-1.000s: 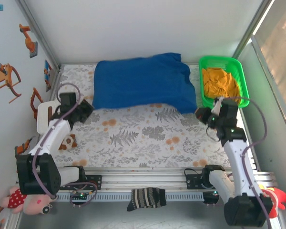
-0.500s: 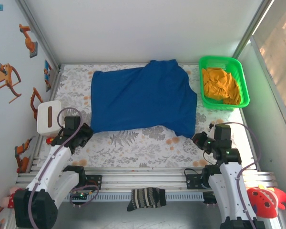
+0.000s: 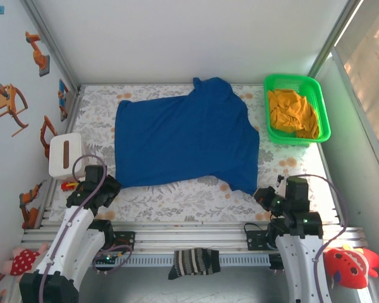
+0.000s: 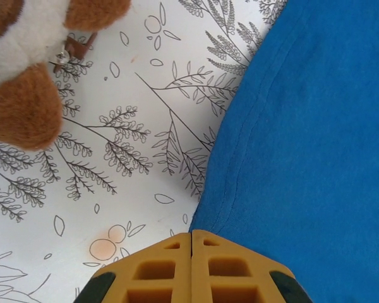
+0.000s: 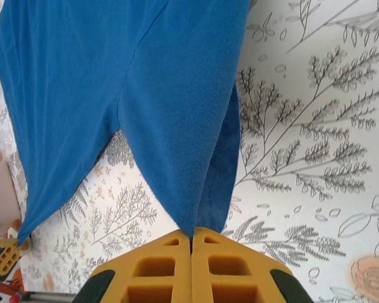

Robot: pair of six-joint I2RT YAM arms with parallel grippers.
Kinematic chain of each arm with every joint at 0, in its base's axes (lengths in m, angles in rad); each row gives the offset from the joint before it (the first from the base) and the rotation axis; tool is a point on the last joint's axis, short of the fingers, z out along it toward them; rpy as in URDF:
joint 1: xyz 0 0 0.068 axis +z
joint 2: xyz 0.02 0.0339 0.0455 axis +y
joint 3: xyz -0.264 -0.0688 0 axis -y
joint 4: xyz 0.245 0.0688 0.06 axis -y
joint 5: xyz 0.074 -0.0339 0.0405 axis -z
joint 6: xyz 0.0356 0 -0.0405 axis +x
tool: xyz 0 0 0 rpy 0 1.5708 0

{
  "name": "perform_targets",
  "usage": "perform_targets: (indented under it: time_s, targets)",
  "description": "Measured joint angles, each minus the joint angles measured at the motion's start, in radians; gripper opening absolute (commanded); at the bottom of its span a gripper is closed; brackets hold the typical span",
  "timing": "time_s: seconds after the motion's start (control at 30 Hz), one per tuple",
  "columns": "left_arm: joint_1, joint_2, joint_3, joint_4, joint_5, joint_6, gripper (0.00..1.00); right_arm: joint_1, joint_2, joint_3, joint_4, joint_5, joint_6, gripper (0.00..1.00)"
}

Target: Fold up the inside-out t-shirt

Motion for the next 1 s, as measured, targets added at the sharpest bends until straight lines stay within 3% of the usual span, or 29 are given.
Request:
perform_targets:
  time_s: [0.43,1.0]
  targets:
    - [0.114,0.142,0.117,-0.005,0.004,0.095,0.00,0.002,0.002,0.078,-0.081,-0.027,0.008,0.00]
    - [0.175,0.092,0.164,-0.085,0.018,0.155,0.00,0.003,0.027,0.158,-0.169,-0.063,0.007,0.00]
